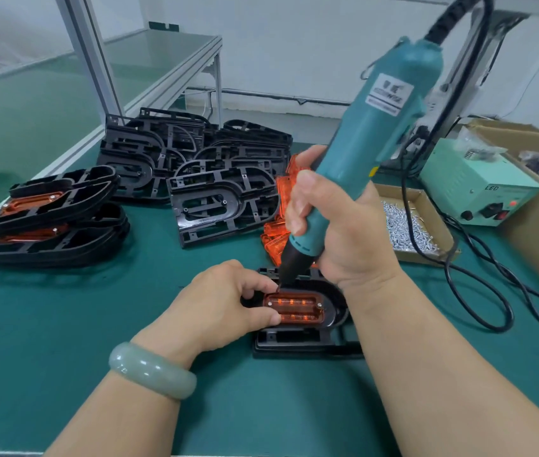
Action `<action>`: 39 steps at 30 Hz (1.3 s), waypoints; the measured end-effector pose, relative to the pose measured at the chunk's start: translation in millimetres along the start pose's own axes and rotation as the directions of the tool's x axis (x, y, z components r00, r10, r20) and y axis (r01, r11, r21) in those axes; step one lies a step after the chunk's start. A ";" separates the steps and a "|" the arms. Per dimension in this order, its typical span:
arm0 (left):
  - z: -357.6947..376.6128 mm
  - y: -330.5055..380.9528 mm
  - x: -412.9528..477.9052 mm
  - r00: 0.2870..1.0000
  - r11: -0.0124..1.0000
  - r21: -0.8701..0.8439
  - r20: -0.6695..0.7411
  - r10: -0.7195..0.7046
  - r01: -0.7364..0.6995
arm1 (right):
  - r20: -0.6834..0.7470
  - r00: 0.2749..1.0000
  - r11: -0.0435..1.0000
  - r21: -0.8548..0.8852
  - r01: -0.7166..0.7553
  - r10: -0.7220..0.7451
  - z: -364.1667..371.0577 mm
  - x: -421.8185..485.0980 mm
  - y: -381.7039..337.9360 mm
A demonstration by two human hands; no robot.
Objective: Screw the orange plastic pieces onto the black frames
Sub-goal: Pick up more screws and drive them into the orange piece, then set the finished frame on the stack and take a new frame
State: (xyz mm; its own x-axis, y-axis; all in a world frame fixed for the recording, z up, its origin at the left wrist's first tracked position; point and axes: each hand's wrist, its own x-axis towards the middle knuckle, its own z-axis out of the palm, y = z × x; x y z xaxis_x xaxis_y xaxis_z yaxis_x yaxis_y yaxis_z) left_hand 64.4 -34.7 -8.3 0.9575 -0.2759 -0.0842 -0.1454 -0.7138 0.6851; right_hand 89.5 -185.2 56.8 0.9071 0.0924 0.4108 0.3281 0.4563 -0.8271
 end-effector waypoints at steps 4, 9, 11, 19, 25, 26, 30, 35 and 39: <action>-1.7 0.9 -0.6 1.000 1.000 0.022 0.016 0.015 -0.015 | -0.134 0.991 0.992 0.123 -0.006 0.022 -14.8 -2.1 -1.5; -2.9 2.5 -0.3 1.000 0.999 0.033 0.026 0.011 -0.011 | -0.253 0.966 0.979 0.205 0.007 0.046 -28.8 -9.4 2.8; -2.7 1.4 -0.3 0.999 1.000 0.030 0.033 0.008 -0.009 | -0.294 0.955 0.973 0.229 0.022 0.048 -34.0 -11.0 1.9; -0.9 -4.9 -0.1 0.998 0.999 0.018 0.036 0.042 -0.042 | -0.458 0.883 0.880 0.455 0.134 0.102 -72.3 -24.6 -7.3; 1.7 -0.4 2.8 0.987 0.999 0.007 -0.151 0.052 -0.051 | -0.452 0.887 0.824 0.536 0.187 0.093 -86.2 -34.9 -4.4; 1.9 3.9 2.8 0.978 0.997 0.016 -0.197 0.076 -0.074 | -0.444 0.891 0.809 0.556 0.191 0.095 -88.1 -36.0 -3.8; 4.6 30.8 3.8 0.964 0.963 0.100 -0.068 0.256 -0.248 | -0.411 0.907 0.749 0.629 0.209 0.092 -97.2 -39.3 -5.2; 26.4 60.2 12.7 0.934 0.865 0.355 0.171 0.313 -0.355 | -0.317 0.947 0.661 0.722 0.205 0.053 -107.3 -43.8 -7.7; 42.7 78.1 20.3 0.913 0.778 0.477 0.202 0.355 -0.408 | -0.265 0.964 0.620 0.759 0.197 0.018 -109.9 -45.3 -8.6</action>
State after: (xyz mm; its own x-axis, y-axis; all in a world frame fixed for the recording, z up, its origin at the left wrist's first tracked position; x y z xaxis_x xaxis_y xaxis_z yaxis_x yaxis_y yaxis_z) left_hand 61.9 -123.5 12.5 0.7721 -0.6351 0.0202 -0.6228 -0.7501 0.2222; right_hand 74.6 -290.6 3.1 0.9503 -0.1373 0.2795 0.1821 0.9731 -0.1410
